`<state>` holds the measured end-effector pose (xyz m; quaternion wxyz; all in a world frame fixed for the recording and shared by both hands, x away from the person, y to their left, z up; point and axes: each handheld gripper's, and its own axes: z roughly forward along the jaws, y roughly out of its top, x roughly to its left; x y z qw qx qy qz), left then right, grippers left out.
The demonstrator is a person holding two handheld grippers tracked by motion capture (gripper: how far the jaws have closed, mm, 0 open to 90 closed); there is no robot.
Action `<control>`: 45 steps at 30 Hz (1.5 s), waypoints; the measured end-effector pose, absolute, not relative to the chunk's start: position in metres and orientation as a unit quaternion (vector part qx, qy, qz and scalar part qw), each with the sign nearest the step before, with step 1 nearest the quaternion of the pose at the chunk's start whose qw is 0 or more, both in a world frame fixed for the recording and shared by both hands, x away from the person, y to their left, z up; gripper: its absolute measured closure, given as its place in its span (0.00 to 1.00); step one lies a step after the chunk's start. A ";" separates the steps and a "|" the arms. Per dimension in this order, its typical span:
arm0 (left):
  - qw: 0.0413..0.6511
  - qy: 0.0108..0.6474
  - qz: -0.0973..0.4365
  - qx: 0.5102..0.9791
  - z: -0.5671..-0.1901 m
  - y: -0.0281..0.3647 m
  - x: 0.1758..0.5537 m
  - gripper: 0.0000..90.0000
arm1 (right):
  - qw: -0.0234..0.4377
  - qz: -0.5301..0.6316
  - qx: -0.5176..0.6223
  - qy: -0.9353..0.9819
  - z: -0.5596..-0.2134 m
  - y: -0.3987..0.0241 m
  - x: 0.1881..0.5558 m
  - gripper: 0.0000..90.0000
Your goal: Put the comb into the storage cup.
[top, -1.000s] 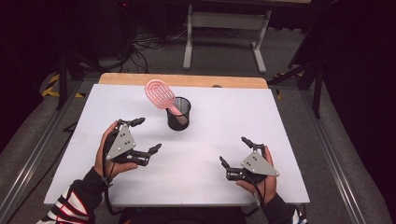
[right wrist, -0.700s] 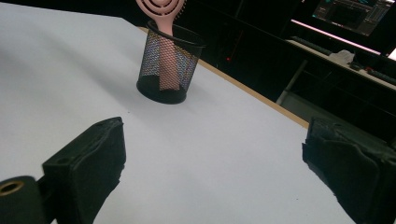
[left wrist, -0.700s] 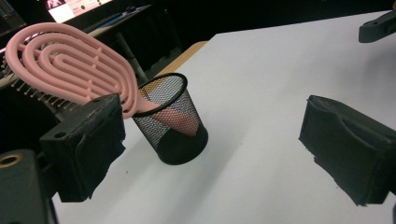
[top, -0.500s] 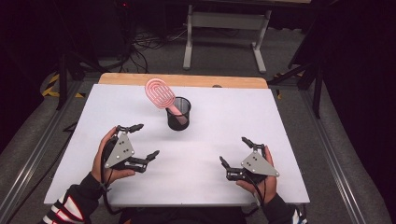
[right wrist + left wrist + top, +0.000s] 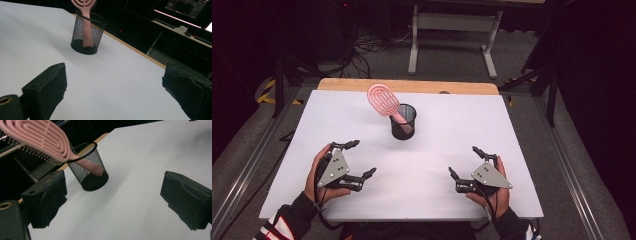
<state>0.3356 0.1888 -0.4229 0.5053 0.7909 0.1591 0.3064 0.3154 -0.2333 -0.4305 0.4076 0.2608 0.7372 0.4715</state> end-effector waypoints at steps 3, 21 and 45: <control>0.500 0.172 0.309 0.790 -0.427 0.196 0.332 0.09 | 0.409 0.471 0.261 0.737 -0.430 -0.234 0.315 0.06; 0.477 0.233 0.285 0.798 -0.459 0.228 0.325 0.05 | 0.414 0.458 0.265 0.741 -0.433 -0.240 0.310 0.05; 0.476 0.248 0.288 0.793 -0.462 0.231 0.323 0.05 | 0.419 0.448 0.255 0.747 -0.438 -0.241 0.308 0.04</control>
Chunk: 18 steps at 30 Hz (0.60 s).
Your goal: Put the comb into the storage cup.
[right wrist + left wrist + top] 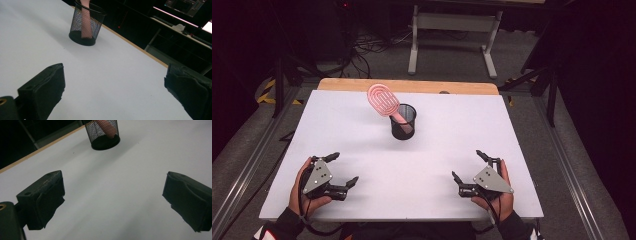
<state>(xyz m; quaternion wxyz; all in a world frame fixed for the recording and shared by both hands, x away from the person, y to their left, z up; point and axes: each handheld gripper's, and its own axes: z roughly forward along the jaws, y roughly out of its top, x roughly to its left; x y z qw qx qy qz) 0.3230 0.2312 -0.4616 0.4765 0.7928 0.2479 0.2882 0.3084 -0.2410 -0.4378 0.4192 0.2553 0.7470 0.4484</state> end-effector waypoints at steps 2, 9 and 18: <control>0.479 0.248 0.288 0.792 -0.461 0.232 0.322 0.05 | 0.419 0.448 0.256 0.747 -0.438 -0.240 0.308 0.04; 0.477 0.246 0.286 0.794 -0.461 0.231 0.323 0.05 | 0.420 0.447 0.254 0.747 -0.438 -0.240 0.308 0.04; 0.475 0.247 0.283 0.796 -0.462 0.230 0.324 0.05 | 0.419 0.447 0.257 0.747 -0.438 -0.241 0.310 0.04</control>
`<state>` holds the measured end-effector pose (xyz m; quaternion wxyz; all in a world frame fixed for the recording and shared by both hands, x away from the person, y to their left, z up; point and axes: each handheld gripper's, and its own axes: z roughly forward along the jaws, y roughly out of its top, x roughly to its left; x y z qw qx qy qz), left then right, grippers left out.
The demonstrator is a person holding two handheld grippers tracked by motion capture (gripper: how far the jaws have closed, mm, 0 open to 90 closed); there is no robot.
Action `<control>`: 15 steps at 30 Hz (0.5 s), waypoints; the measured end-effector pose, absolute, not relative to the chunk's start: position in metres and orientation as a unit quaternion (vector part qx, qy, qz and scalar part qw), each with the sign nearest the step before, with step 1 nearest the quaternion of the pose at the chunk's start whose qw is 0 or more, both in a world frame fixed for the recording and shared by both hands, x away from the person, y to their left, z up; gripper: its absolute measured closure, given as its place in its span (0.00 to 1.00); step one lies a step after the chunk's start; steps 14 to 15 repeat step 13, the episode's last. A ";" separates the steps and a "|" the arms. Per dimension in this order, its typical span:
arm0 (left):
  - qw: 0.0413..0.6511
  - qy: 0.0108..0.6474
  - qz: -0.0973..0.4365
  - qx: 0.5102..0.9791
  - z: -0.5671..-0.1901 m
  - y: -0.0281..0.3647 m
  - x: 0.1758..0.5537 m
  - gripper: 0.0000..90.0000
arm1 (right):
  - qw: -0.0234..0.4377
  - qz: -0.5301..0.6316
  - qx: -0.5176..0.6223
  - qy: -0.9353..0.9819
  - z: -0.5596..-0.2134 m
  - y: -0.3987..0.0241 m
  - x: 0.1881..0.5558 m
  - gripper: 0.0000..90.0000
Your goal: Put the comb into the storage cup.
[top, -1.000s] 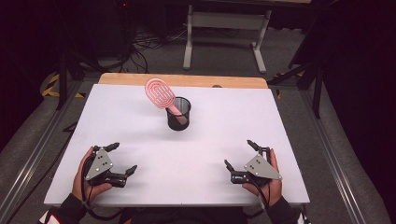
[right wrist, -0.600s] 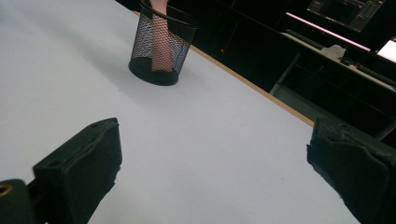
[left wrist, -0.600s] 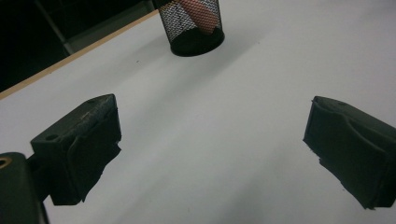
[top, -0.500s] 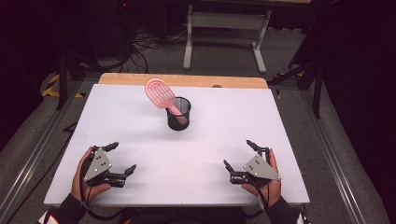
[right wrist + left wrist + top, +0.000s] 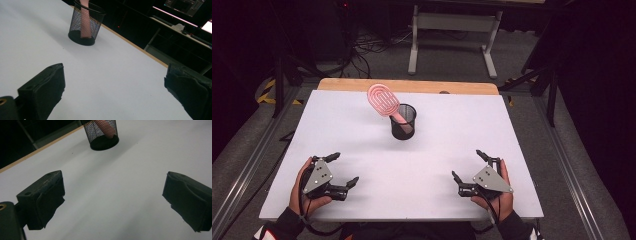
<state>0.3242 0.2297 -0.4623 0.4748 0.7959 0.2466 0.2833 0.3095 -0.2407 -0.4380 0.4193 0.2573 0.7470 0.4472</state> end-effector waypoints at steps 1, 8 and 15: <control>0.476 0.247 0.283 0.796 -0.463 0.230 0.324 0.05 | 0.419 0.447 0.258 0.747 -0.438 -0.241 0.310 0.04; 0.474 0.255 0.278 0.796 -0.463 0.232 0.328 0.05 | 0.406 0.452 0.270 0.747 -0.438 -0.243 0.313 0.04; 0.476 0.258 0.273 0.795 -0.463 0.232 0.329 0.05 | 0.418 0.453 0.275 0.738 -0.437 -0.245 0.311 0.05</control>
